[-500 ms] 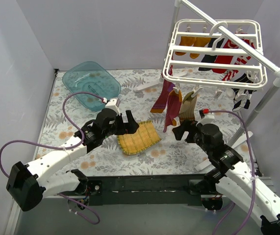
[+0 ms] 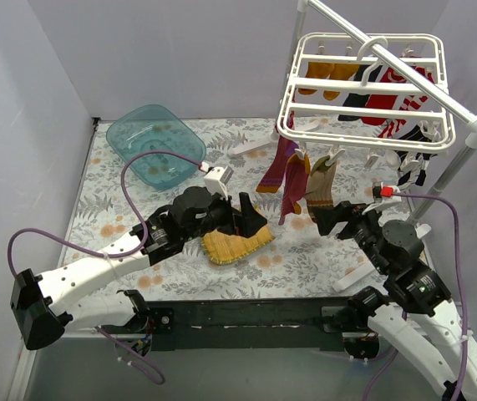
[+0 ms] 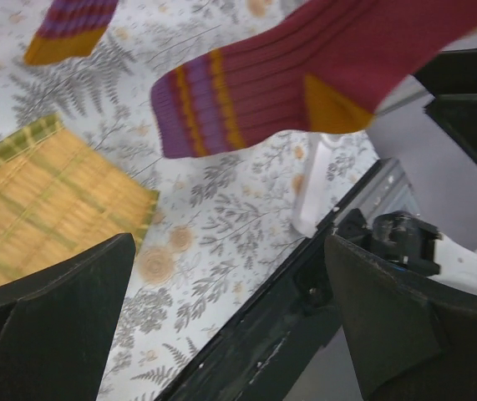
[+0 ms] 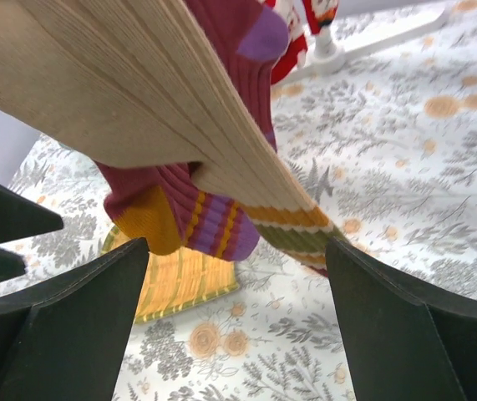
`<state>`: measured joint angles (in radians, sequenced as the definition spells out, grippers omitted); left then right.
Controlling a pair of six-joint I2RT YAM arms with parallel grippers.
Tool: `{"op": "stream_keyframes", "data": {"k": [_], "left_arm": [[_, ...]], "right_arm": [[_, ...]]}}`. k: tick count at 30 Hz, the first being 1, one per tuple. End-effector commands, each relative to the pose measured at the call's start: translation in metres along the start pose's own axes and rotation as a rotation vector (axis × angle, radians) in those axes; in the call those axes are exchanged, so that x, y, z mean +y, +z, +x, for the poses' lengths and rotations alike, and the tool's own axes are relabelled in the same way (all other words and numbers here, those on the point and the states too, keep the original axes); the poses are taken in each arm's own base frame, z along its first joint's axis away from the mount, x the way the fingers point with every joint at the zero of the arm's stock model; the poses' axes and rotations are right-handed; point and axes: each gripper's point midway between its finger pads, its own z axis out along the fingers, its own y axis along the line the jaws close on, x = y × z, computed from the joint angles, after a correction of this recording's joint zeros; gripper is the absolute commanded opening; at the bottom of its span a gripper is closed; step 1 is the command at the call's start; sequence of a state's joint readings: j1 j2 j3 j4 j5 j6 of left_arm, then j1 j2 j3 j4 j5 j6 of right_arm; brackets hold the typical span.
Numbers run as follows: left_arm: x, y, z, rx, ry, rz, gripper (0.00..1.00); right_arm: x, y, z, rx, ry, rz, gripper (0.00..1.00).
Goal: Remove the socks clipped to the hanger
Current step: Remove the sock from the hanger.
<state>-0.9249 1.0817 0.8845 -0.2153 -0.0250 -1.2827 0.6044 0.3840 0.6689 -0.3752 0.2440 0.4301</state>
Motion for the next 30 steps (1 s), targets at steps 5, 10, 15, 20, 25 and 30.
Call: {"op": "stream_keyframes", "data": {"k": [5, 10, 15, 20, 25, 30], "left_arm": [[-0.053, -0.013, -0.031, -0.08, 0.009, 0.116, 0.98], [-0.082, -0.023, -0.034, -0.066, -0.001, 0.21, 0.98], [-0.103, -0.026, -0.029, -0.045, 0.0, 0.258, 0.98], [-0.115, -0.03, -0.03, -0.043, -0.005, 0.308, 0.98], [-0.129, -0.033, -0.034, -0.05, -0.014, 0.374, 0.98], [-0.146, -0.04, -0.048, -0.087, -0.045, 0.443, 0.98]], "right_arm": [[-0.001, 0.008, -0.026, -0.066, -0.19, 0.012, 0.98], [-0.001, 0.028, -0.018, -0.051, -0.222, 0.012, 0.98], [0.001, 0.039, -0.015, -0.072, -0.199, -0.002, 0.98], [-0.005, 0.05, 0.009, -0.053, -0.189, -0.003, 0.99], [-0.001, 0.049, 0.022, -0.08, -0.134, -0.059, 0.98], [-0.002, 0.05, 0.029, -0.099, -0.121, -0.076, 0.96]]}}
